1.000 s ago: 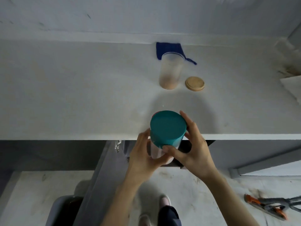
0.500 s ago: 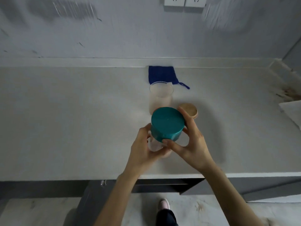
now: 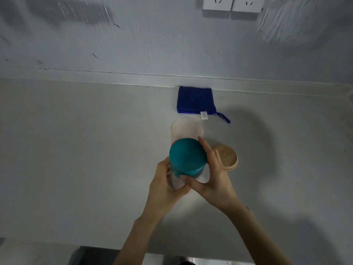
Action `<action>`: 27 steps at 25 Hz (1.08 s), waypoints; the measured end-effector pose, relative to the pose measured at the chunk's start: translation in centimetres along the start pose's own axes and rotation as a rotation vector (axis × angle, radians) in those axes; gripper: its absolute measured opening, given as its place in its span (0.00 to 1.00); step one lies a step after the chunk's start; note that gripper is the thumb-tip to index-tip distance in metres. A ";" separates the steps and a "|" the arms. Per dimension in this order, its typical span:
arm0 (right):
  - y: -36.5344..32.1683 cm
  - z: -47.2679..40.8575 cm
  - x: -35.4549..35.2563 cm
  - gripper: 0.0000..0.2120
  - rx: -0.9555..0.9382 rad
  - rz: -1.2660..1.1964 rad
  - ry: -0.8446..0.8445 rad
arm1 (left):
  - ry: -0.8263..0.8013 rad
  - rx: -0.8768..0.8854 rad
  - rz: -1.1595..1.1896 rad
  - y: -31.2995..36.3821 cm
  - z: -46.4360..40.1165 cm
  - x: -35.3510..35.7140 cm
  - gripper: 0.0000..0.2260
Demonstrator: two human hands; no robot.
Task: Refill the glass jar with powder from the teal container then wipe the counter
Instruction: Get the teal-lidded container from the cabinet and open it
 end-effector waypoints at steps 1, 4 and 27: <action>-0.1 -0.2 0.1 0.40 -0.011 0.030 0.029 | 0.008 0.007 0.025 0.0 0.0 0.2 0.30; -0.7 -0.9 0.3 0.42 -0.039 0.122 0.125 | 0.033 0.009 0.120 0.2 0.1 1.0 0.30; -3.7 -3.3 2.3 0.36 -0.167 0.296 -0.274 | -0.423 0.091 0.013 -1.5 -3.0 -0.5 0.31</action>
Point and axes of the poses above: each hand's wrist, its own z-axis away from the middle knuckle, its own x-axis out of the palm, y = z × x, the point moved 9 cm from there along -z, towards the middle knuckle
